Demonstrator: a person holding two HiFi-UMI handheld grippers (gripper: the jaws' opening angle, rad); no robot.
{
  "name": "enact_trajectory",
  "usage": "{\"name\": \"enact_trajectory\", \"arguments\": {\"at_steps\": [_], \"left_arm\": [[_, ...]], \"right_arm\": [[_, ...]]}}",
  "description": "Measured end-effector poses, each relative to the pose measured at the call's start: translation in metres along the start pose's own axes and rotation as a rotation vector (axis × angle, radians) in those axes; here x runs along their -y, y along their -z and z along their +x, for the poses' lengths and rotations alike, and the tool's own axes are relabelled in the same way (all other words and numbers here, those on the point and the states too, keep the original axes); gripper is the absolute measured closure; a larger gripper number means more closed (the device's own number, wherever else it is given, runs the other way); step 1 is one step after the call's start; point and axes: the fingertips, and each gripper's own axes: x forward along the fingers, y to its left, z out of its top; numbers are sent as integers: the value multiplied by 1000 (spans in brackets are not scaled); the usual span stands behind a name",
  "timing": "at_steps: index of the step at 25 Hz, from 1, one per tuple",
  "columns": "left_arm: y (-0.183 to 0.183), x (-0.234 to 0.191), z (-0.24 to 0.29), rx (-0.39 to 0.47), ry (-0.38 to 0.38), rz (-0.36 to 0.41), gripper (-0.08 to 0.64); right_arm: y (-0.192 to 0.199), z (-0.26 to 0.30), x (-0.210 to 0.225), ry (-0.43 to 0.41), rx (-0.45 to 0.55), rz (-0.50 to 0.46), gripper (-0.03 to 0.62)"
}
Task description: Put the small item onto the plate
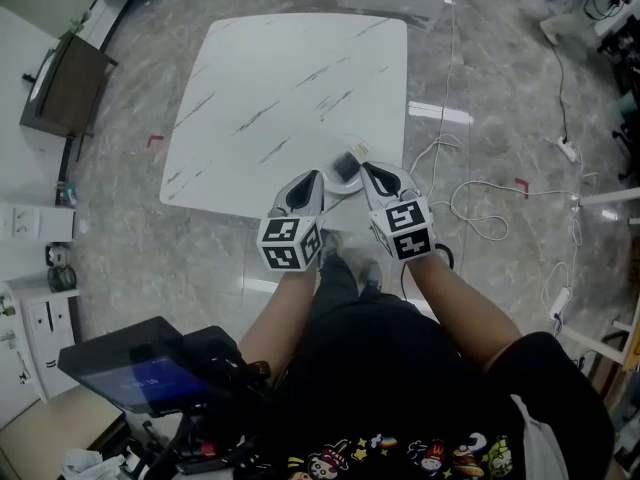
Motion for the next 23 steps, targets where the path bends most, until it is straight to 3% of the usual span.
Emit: {"name": "enact_trajectory", "arguments": {"at_steps": [6, 14, 23], "left_arm": [[-29, 5, -18, 67, -23, 41, 560], [-86, 43, -65, 238, -28, 109, 560], [-79, 57, -57, 258, -19, 92, 560]], "right_arm": [[-44, -64, 32, 68, 162, 40, 575], [-55, -104, 44, 76, 227, 46, 575], [-66, -101, 45, 42, 265, 12, 575]]}}
